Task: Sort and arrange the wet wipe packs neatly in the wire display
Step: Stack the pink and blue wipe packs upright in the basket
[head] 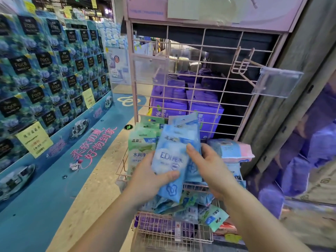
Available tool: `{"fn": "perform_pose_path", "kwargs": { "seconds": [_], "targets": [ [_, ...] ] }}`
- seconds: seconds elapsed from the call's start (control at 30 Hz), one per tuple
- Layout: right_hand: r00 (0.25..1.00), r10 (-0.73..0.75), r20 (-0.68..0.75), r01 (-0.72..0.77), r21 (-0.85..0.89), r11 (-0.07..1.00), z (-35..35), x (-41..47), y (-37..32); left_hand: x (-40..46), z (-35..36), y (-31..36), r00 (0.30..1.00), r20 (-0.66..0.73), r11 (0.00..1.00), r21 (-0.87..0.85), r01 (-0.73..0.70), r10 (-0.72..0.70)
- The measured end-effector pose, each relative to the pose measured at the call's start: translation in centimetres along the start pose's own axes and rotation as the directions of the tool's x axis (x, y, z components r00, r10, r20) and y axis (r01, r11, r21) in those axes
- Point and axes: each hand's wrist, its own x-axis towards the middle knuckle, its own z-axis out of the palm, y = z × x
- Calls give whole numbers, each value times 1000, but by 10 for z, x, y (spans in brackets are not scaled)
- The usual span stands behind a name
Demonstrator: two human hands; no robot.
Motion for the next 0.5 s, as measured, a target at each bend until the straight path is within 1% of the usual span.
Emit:
{"fn": "perform_pose_path", "kwargs": {
  "seconds": [0.07, 0.13, 0.23, 0.3, 0.37, 0.43, 0.5],
  "targets": [
    [990, 79, 120, -87, 60, 994, 1, -5, 4, -2, -4, -2, 999, -8, 995, -90, 48, -49],
    [984, 98, 148, -111, 85, 990, 2, -8, 8, -5, -8, -3, 996, 7, 989, -120, 87, -87],
    [987, 122, 106, -139, 165, 976, 3, -11, 14, -5, -17, -3, 991, -31, 975, -185, 121, -129],
    [986, 144, 80, -158, 197, 968, 0, -13, 18, -5, -26, -2, 985, -65, 957, -253, 140, -161],
    [987, 144, 76, -158, 215, 964, -6, -16, 19, -6, -34, -1, 979, -70, 936, -311, 162, -193],
    [990, 128, 60, -137, 197, 971, -7, -19, 20, -8, -35, 3, 979, -20, 898, -402, 178, -203],
    [992, 118, 47, -123, 138, 983, 4, -26, 19, -13, -25, 7, 977, 58, 851, -482, 207, -205]
  ]
}}
